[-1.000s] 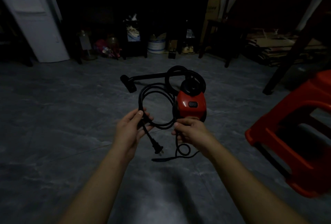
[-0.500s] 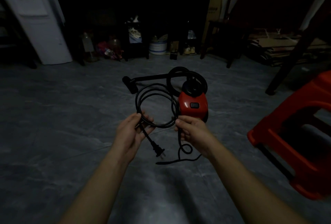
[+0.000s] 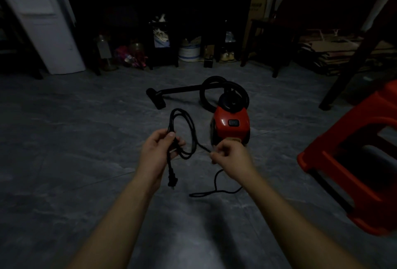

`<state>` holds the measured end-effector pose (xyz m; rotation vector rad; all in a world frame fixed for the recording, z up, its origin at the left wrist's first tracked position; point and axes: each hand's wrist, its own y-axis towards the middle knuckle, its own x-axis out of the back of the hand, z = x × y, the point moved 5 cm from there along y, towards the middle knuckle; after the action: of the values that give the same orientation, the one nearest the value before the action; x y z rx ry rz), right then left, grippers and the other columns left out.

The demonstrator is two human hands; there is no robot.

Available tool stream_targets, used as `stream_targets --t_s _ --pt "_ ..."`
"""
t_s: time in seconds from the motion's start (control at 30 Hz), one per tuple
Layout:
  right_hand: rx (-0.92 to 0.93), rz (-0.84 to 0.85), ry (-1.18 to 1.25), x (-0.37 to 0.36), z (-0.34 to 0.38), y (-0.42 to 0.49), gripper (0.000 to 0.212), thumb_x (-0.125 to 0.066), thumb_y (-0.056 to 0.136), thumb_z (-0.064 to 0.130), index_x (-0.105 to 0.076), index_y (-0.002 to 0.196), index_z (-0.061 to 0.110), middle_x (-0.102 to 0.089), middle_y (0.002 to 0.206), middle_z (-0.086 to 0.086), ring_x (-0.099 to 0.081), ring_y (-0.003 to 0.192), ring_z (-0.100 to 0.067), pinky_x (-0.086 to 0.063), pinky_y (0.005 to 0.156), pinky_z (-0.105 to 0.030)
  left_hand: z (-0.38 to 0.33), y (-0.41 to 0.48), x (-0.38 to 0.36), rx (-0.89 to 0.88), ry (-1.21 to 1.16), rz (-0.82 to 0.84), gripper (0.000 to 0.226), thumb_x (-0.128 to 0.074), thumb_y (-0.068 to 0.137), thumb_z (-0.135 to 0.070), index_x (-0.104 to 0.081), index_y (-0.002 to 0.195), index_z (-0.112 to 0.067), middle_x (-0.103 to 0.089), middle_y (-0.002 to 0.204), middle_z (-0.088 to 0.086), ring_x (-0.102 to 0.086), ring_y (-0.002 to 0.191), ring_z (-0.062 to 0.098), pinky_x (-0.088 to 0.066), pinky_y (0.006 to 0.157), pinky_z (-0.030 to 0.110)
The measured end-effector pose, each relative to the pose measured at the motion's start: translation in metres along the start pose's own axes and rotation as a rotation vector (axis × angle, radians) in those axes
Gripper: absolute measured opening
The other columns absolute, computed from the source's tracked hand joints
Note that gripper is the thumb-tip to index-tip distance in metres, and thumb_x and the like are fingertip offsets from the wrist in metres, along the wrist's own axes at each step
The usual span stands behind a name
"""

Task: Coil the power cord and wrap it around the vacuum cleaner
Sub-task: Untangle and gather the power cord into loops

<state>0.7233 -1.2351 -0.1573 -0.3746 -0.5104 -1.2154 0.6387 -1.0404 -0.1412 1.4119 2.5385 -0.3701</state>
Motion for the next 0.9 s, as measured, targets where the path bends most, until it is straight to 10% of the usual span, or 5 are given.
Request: stream_targets --t_s 0.3,0.5,0.9 --pt "0.243 0.191 -0.252 -0.006 0.026 -0.013 0.001 -0.071 0.088 0.028 -0.071 0.089 0.027 -0.067 0.083 0.015 -0.059 0.077 0.005 -0.039 0.062 -0.009 0.001 -0.003 -0.005 -0.082 0.257 0.077 0.013 -0.064 0.094 -0.014 -0.067 0.105 -0.008 -0.076 0.087 0.007 -0.075 0.080 0.021 -0.060 0.075 0.030" --pt "0.283 0.254 -0.035 -0.010 0.038 -0.012 0.010 -0.070 0.089 0.017 -0.076 0.095 0.021 -0.074 0.091 0.008 -0.068 0.087 -0.002 -0.055 0.077 -0.017 0.013 -0.009 -0.017 -0.087 0.494 0.223 0.011 -0.066 0.094 -0.020 -0.073 0.100 -0.014 -0.077 0.080 0.000 -0.073 0.075 0.006 -0.051 0.065 0.012" --pt "0.288 0.002 0.051 0.005 0.019 -0.001 0.011 -0.074 0.086 0.021 -0.064 0.090 0.018 -0.067 0.084 0.004 -0.065 0.078 -0.010 -0.054 0.069 -0.025 0.008 -0.010 -0.020 0.278 0.050 0.294 0.024 -0.052 0.101 -0.025 -0.060 0.086 -0.008 -0.041 0.055 -0.004 -0.030 0.039 0.008 -0.052 0.051 0.027"
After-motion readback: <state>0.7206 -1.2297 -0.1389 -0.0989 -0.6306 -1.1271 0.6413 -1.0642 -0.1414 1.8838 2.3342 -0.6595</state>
